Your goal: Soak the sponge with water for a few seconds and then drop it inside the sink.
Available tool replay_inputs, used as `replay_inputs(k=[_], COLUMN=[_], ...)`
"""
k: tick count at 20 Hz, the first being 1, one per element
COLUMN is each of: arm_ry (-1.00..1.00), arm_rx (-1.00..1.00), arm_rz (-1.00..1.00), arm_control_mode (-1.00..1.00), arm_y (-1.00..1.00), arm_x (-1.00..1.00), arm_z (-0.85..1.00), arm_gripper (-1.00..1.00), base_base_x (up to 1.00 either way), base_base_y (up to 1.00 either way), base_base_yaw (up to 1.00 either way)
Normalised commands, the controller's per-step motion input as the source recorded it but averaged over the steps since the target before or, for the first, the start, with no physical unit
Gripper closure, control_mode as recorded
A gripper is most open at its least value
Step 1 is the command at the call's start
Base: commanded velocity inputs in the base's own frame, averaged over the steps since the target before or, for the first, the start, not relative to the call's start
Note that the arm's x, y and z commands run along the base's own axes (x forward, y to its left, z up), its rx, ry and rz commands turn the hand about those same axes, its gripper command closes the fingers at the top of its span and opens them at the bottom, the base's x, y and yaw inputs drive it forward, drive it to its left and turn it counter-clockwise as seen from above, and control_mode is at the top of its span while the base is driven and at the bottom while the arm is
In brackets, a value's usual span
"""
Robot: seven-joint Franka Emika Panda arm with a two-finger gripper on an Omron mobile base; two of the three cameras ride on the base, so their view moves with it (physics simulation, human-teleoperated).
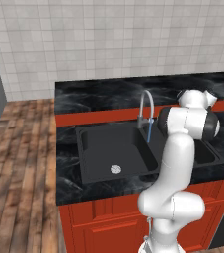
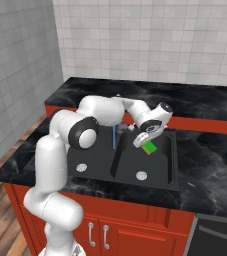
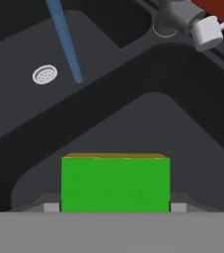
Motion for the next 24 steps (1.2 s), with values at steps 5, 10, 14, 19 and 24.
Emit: replay_inputs(k=[5, 10, 14, 19, 24], arm_ry=[-0.11, -0.03, 0.07, 0.01, -0.02], arm_rx=[-0.04, -0.17, -0.25, -0.16, -0.01], arm_rz=[-0.03, -0.04, -0.05, -0.01, 0.0], arm_control_mode=[-1.0, -1.0, -1.0, -1.0, -1.0], arm_y=[0.0, -0.03, -0.16, -0.03, 0.0], arm_x=[0.0, 0.0, 0.0, 0.0, 0.0], arm_z=[-0.46, -0.3, 0.0, -0.08, -0.32], arm_gripper=[1.0, 1.0, 1.0, 1.0, 1.0], base_base_x=[0.0, 0.0, 0.0, 0.0, 0.0], base_base_y=[0.0, 0.0, 0.0, 0.0, 0.0], base_base_yaw=[0.0, 0.0, 0.0, 0.0, 0.0])
